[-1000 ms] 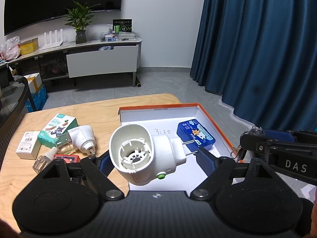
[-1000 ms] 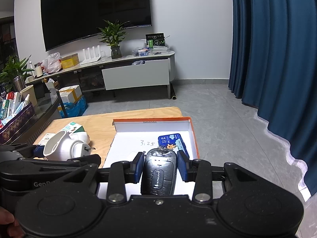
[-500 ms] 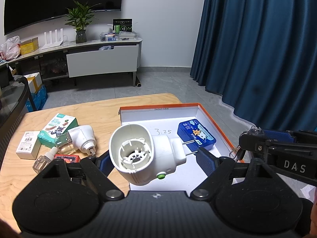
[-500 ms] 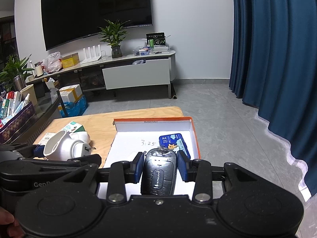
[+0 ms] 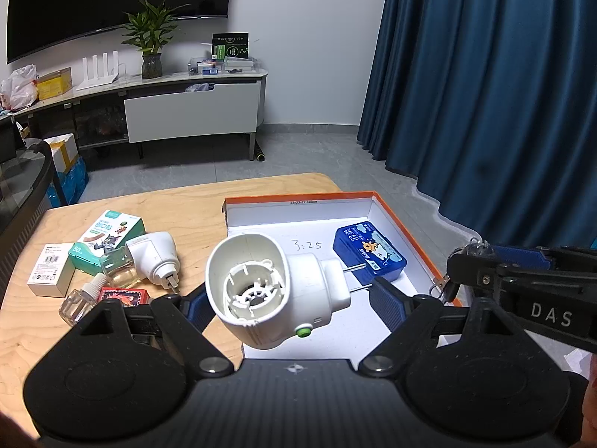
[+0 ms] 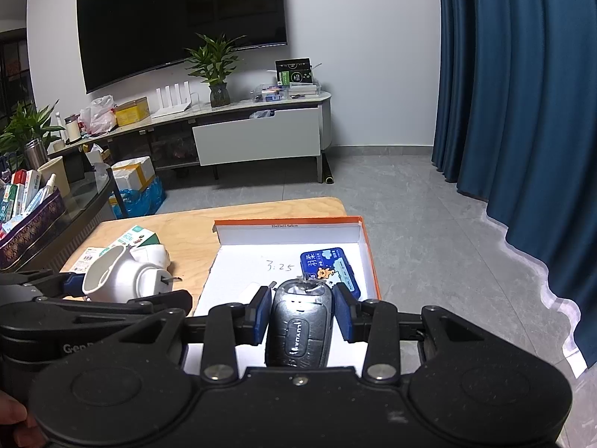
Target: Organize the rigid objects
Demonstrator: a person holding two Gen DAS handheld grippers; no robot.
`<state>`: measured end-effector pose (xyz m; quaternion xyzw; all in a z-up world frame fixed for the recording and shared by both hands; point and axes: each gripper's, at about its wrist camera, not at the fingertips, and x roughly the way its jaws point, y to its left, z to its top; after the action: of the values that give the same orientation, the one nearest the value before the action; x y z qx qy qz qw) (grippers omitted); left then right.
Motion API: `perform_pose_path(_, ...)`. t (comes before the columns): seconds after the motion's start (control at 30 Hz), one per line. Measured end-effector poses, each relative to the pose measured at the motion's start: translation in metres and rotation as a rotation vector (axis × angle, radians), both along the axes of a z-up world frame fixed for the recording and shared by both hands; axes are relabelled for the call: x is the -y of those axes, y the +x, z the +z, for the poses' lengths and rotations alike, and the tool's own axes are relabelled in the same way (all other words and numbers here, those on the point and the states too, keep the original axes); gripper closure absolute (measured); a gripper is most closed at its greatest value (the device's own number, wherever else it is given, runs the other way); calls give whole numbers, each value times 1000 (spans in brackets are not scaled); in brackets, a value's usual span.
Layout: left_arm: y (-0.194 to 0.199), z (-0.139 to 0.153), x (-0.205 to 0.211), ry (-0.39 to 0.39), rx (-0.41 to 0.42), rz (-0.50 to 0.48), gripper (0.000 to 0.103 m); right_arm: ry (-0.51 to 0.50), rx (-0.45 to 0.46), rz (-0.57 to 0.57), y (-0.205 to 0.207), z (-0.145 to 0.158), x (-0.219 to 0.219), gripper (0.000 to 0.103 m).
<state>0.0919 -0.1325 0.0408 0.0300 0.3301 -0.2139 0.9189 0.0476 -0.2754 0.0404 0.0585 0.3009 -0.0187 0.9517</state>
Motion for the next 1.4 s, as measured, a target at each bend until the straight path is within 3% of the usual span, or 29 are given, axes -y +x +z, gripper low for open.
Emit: perform_pose_path(1.4,2,-5,-1,-8,-22,8,16,-3,-10,4,-1,-1,-3,58)
